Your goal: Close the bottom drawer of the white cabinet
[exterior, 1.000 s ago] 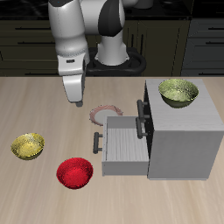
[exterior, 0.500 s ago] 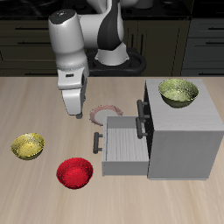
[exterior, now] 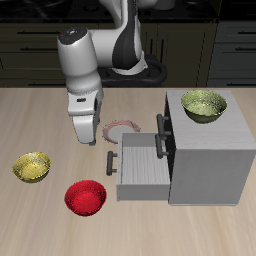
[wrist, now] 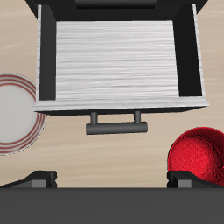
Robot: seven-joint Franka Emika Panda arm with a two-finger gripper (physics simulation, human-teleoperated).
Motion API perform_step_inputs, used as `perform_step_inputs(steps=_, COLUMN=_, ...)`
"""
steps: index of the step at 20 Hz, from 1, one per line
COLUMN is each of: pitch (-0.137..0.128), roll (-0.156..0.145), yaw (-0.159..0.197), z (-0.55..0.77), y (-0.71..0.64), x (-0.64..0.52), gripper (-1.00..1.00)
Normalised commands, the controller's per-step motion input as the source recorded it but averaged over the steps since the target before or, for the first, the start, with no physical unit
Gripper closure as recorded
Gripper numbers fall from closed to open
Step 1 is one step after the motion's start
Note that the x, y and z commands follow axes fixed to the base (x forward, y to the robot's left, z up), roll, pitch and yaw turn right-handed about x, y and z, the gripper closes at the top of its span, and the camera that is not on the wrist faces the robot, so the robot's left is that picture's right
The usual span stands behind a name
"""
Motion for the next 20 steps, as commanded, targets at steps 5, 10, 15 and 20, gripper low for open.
perform_step_inputs(steps=5, pitch=0.023, roll=-0.006, yaw=-0.017, z=-0.29, y=-0.05, x=-0.01, gripper=-1.0)
perform_step_inputs(steps=10, pitch=0.028, roll=-0.002, yaw=-0.015, z=-0.24, y=-0.06, x=-0.06, gripper=-1.0)
perform_step_inputs(steps=15, pitch=0.01, roll=-0.004, yaw=-0.01, z=-0.16, y=-0.03, x=0.04, gripper=-1.0)
perform_step_inputs(steps=20, pitch=0.028, roll=0.008, yaw=-0.016, z=-0.29, y=0.05, x=-0.01, gripper=-1.0)
